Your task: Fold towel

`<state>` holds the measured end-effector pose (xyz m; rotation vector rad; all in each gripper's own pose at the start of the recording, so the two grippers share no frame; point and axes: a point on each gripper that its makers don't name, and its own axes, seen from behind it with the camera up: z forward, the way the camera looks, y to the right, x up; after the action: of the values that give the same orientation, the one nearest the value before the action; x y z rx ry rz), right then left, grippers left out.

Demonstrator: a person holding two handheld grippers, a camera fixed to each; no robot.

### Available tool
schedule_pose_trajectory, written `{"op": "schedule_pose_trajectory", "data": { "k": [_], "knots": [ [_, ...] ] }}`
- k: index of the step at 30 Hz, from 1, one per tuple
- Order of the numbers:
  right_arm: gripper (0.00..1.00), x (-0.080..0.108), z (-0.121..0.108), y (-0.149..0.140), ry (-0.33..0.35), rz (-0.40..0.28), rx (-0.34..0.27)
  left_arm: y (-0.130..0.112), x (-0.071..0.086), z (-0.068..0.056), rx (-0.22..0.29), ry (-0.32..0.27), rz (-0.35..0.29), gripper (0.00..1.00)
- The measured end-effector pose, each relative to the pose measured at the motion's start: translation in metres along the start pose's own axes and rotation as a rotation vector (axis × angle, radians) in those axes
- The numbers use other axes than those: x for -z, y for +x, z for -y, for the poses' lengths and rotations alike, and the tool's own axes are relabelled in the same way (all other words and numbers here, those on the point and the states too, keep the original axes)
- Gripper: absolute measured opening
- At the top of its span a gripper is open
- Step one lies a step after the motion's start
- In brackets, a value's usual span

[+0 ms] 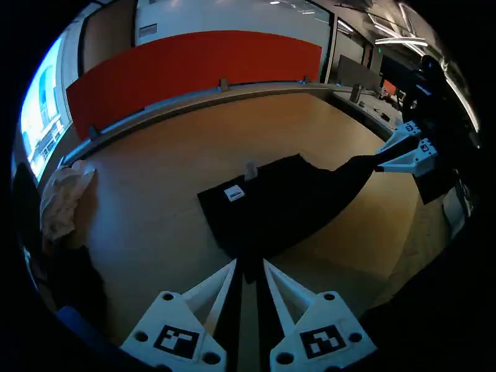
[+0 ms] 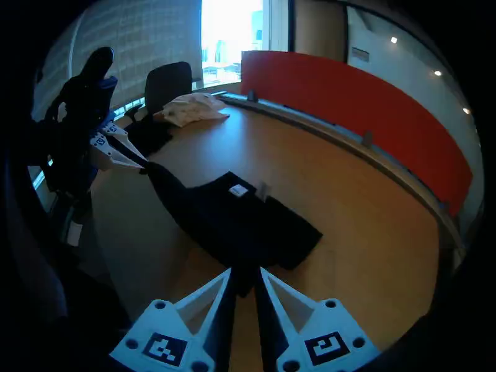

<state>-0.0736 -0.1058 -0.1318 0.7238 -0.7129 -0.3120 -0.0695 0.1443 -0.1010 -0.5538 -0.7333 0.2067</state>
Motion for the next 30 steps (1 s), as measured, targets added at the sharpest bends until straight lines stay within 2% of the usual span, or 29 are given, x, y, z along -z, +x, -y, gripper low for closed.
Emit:
{"op": "schedule_pose_trajectory", "data": {
  "k": [8,17,23,30],
  "knots": [
    [0.19,0.002,0.002,-0.001,0.003,0.005,-0.005,-0.002,0.004,-0.001,0.009,-0.005,0.001,0.14],
    [0.19,-0.004,-0.003,0.000,-0.009,0.013,-0.004,0.003,-0.002,0.003,0.022,0.001,-0.006,0.14],
    [0.19,-0.013,-0.015,0.002,-0.026,0.019,-0.018,0.010,-0.013,0.007,0.040,0.010,-0.012,0.14],
    [0.19,-0.029,-0.034,0.004,-0.043,0.033,-0.030,0.017,-0.033,0.016,0.049,0.024,-0.011,0.14]
  ]
}}
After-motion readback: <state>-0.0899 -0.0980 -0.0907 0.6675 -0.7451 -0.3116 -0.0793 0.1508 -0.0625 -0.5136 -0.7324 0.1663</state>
